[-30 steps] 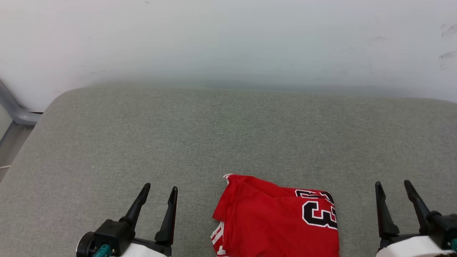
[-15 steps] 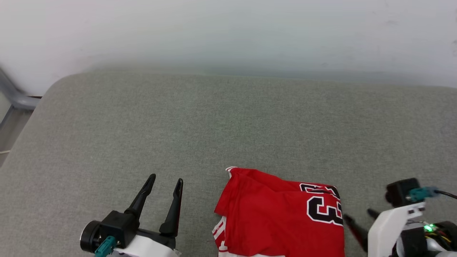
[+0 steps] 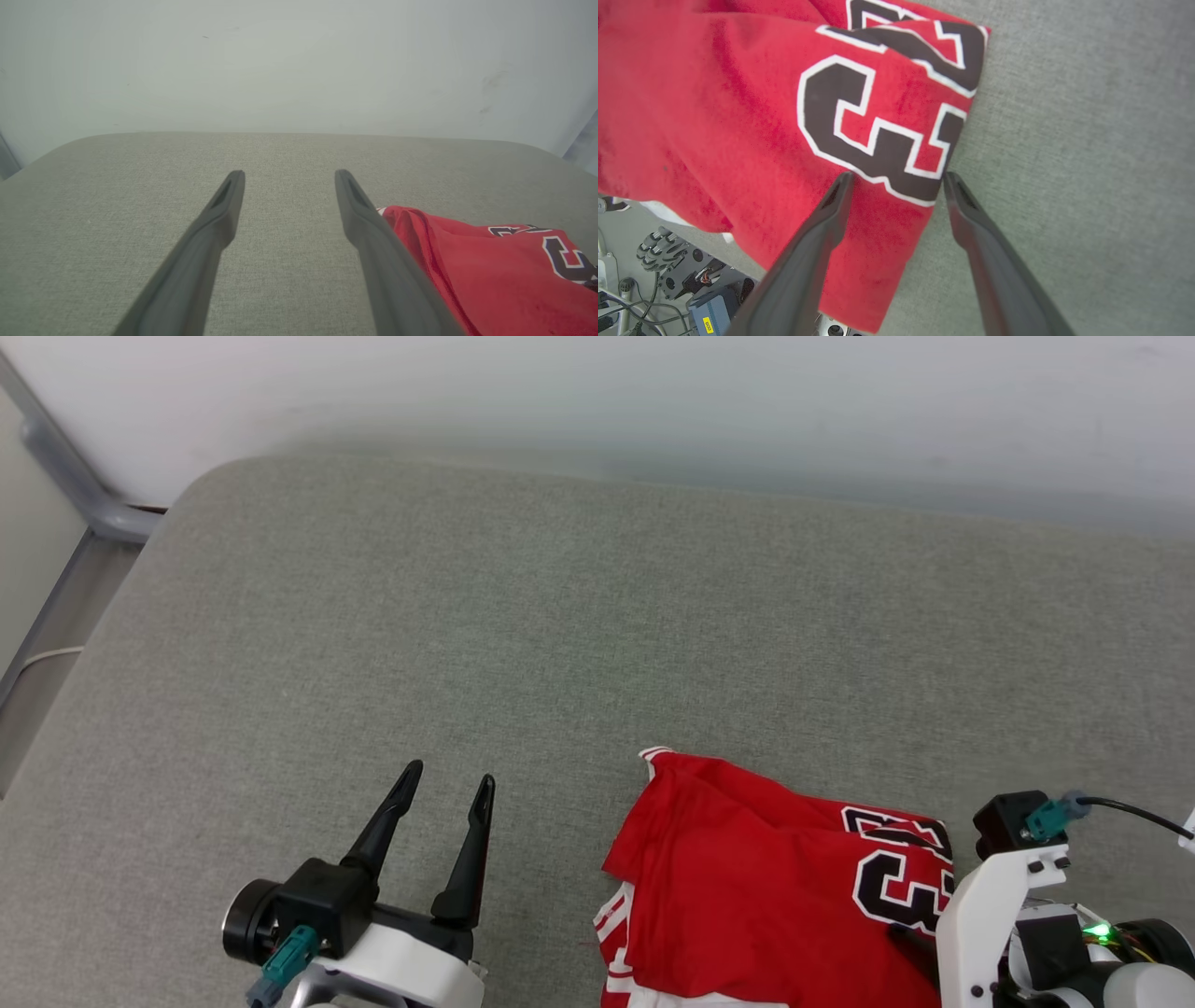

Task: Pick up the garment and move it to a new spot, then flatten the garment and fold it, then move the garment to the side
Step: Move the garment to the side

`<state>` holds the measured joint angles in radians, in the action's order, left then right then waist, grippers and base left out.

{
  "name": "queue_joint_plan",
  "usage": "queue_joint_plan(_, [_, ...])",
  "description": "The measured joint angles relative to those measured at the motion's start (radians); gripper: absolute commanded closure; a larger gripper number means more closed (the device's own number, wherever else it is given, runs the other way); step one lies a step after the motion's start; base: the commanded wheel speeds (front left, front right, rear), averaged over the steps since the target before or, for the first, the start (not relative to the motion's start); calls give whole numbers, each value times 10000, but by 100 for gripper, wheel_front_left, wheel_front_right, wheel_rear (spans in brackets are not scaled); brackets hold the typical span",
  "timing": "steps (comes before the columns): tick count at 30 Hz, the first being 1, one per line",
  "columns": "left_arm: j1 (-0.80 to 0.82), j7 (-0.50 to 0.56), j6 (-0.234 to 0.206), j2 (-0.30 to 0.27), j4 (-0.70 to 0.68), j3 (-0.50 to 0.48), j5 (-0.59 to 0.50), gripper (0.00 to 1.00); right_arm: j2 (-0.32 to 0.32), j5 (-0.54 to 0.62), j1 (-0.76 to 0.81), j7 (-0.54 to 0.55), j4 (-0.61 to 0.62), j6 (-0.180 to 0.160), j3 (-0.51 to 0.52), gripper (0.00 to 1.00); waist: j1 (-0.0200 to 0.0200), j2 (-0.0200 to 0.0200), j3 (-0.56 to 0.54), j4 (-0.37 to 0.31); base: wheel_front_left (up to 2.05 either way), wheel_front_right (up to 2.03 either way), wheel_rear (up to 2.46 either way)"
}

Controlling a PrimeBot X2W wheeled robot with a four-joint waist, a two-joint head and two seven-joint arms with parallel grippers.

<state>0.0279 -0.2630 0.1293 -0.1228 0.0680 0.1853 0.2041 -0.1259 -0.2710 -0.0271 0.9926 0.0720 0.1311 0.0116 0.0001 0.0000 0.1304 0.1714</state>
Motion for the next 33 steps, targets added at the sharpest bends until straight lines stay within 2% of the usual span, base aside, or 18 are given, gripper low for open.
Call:
queue_joint_plan(10, [317,0,0,29,27,157,0,0,119,453,-373,-422,-1494,-4,-318,0,0,0,451,353,0,0,0])
queue_joint_plan(11, [332,0,0,29,31,163,0,0,98,460,-402,-430,-1622,-4,-374,14,-2,0,460,362,0,0,0])
queue_joint_plan(12, [335,0,0,29,38,165,0,0,65,470,-449,-451,-1745,-6,-435,67,-2,0,457,363,0,0,0])
queue_joint_plan(13, [335,0,0,27,48,165,0,0,19,485,-483,-543,-1854,-6,-508,100,-2,0,447,360,0,0,0])
queue_joint_plan(18, [334,0,0,6,102,146,-23,0,-148,435,-699,-1078,-2251,4,-993,100,-2,0,326,274,0,0,0])
queue_joint_plan(23, [315,0,0,-12,65,121,-56,0,-872,470,-983,-1593,-2094,13,-1820,100,-2,0,186,8,0,0,0])
queue_joint_plan(33, [477,0,0,-82,-282,374,-56,0,-3871,963,-2405,-1741,-911,8,-3413,100,0,0,464,-965,0,0,0])
